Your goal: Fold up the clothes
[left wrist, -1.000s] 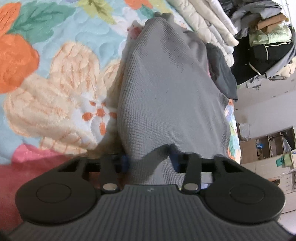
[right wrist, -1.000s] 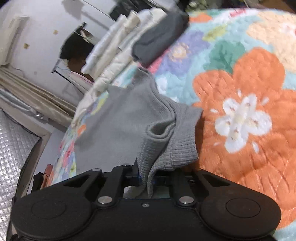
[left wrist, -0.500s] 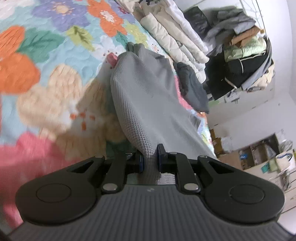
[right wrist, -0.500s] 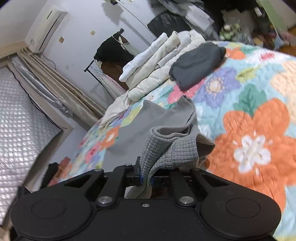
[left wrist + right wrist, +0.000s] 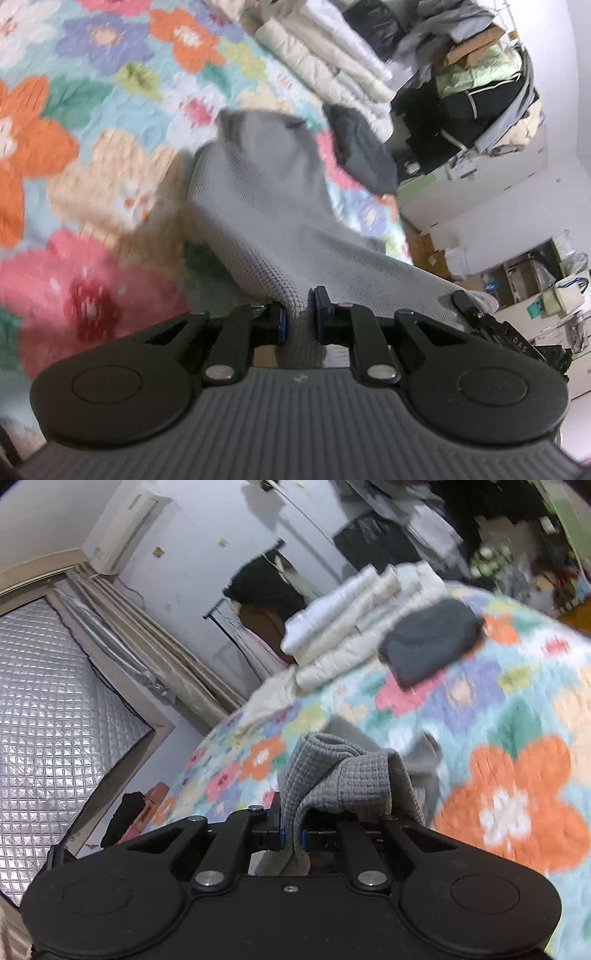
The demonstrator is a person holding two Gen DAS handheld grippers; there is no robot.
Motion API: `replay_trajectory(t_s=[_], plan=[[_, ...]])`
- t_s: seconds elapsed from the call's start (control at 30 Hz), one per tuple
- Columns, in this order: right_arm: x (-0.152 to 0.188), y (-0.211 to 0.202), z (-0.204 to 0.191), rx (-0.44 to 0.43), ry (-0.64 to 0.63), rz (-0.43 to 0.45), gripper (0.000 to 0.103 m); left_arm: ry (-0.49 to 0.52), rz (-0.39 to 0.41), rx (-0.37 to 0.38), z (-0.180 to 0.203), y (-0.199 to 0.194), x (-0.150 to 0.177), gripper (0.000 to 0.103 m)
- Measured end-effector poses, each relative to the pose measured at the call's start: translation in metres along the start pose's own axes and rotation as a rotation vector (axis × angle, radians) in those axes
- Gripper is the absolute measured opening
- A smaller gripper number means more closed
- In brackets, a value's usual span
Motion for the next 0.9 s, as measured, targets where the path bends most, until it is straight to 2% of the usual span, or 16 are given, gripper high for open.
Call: replay_trajectory(t_s=[0.07, 0.13, 0.3, 0.43, 0.57, 0.67, 0.73, 0.77, 0.8, 0.83, 0.9], plan=[[-0.019, 0.006, -0.003, 0.0, -0.029, 0.007, 0.011, -0.017, 0.01, 0.012, 0.005, -0.003, -0.012, 0.013], [-0.038, 0.027, -0.002, 0.005, -0.055, -0.024, 0.011, -0.066, 0.01, 0.038, 0.007, -0.003, -0.026, 0.013], [-0.085, 0.081, 0.0, 0.019, -0.119, -0.101, 0.01, -0.235, 0.004, 0.077, -0.001, 0.022, -0.077, 0.013], [-0.109, 0.151, 0.012, 0.06, -0.067, -0.229, 0.01, -0.277, 0.04, 0.052, -0.008, 0.046, -0.134, 0.013], [-0.125, 0.216, 0.024, 0.14, -0.1, -0.317, 0.011, -0.264, 0.077, 0.019, -0.007, 0.077, -0.193, 0.013], [-0.132, 0.259, 0.041, 0.199, -0.122, -0.352, 0.011, -0.259, 0.095, 0.0, -0.007, 0.103, -0.227, 0.013], [-0.131, 0.287, 0.053, 0.218, -0.128, -0.397, 0.016, -0.269, 0.099, -0.025, -0.014, 0.12, -0.244, 0.013], [-0.128, 0.3, 0.06, 0.217, -0.128, -0.431, 0.023, -0.279, 0.096, -0.051, -0.022, 0.13, -0.251, 0.013], [-0.12, 0.314, 0.067, 0.184, -0.114, -0.477, 0.035, -0.296, 0.094, -0.08, -0.03, 0.137, -0.254, 0.013], [-0.113, 0.323, 0.074, 0.146, -0.089, -0.503, 0.036, -0.304, 0.092, -0.103, -0.036, 0.144, -0.255, 0.013], [-0.104, 0.327, 0.091, 0.137, -0.033, -0.488, 0.036, -0.287, 0.094, -0.11, -0.042, 0.154, -0.258, 0.013]])
Point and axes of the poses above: each gripper's, at about its wrist camera, not at the fingertips, and y roughly the way its jaws point, z to its right, x to its underside, the point moved 9 cm from there along y, roughly the way its jaws point, and after that the axes turned 15 degrees about -y, right-handed, at the moved point
